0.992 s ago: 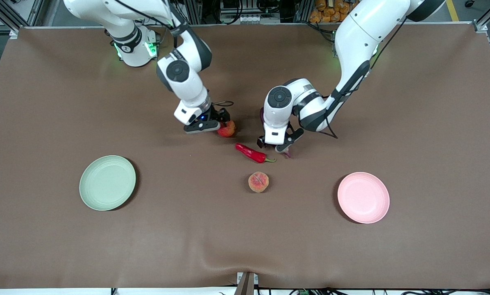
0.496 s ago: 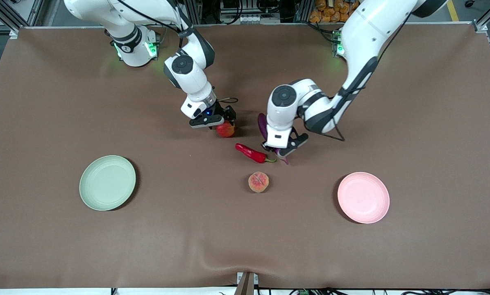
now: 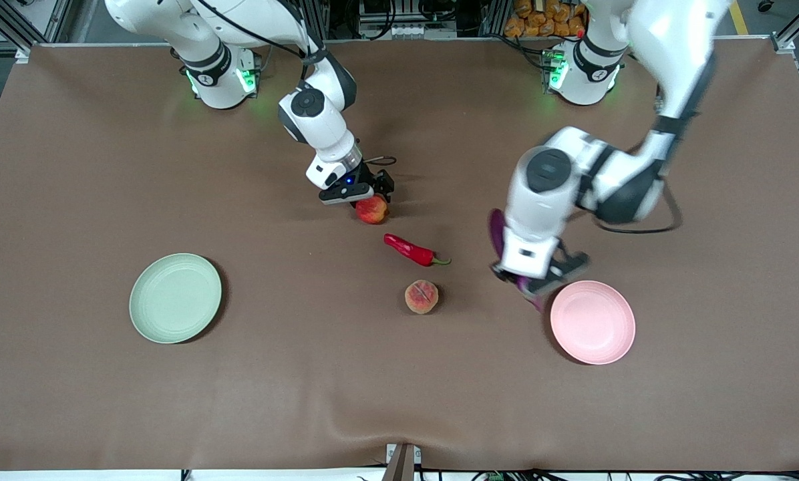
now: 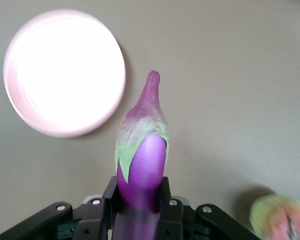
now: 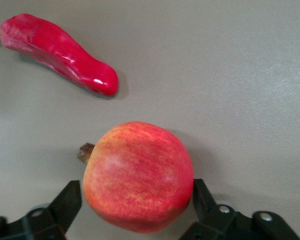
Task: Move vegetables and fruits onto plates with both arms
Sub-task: 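Place the pomegranate on the green plate while the left gripper places the eggplant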
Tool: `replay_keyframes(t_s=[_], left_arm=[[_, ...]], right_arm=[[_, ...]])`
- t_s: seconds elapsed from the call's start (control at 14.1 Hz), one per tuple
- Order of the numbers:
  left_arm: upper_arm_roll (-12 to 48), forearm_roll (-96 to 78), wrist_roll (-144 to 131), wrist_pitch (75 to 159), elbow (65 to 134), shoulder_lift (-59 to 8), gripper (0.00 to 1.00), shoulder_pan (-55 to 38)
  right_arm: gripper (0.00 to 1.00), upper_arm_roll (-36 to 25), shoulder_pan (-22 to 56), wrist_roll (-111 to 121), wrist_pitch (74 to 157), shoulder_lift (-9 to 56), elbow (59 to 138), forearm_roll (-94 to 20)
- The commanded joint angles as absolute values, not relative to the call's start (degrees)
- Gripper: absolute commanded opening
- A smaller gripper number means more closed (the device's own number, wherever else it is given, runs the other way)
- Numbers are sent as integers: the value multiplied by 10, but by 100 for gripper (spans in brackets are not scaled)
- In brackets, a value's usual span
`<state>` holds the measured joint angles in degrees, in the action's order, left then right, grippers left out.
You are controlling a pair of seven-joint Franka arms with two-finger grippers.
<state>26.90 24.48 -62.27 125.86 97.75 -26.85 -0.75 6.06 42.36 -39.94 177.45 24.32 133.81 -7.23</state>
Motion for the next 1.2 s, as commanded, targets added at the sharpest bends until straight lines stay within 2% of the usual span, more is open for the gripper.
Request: replay_keyframes(t_s=[0.0, 0.07, 0.42, 0.64, 0.85, 0.99, 1.13], left_arm=[[276, 207, -483, 1250, 930, -307, 0, 68], [276, 196, -456, 1251, 916, -326, 0, 89], [272, 186, -433, 1267, 822, -416, 0, 135], [262, 182, -427, 1312, 797, -456, 0, 139], [261, 160, -425, 1360, 797, -496, 0, 149], [257, 135, -425, 1366, 798, -498, 0, 149], [251, 138, -418, 1367, 802, -499, 0, 149]], right_arm=[[36, 56, 425, -385, 1811, 235, 1353, -75], [28, 56, 421, -384, 1811, 229, 1353, -75], [27, 54, 350, -347, 1799, 178, 1363, -74], [27, 54, 256, -206, 1739, 154, 1358, -74], [28, 55, 145, -62, 1731, 157, 1343, -73], [28, 54, 74, 31, 1710, 161, 1314, -72], [28, 54, 6, 119, 1642, 172, 1255, -71]])
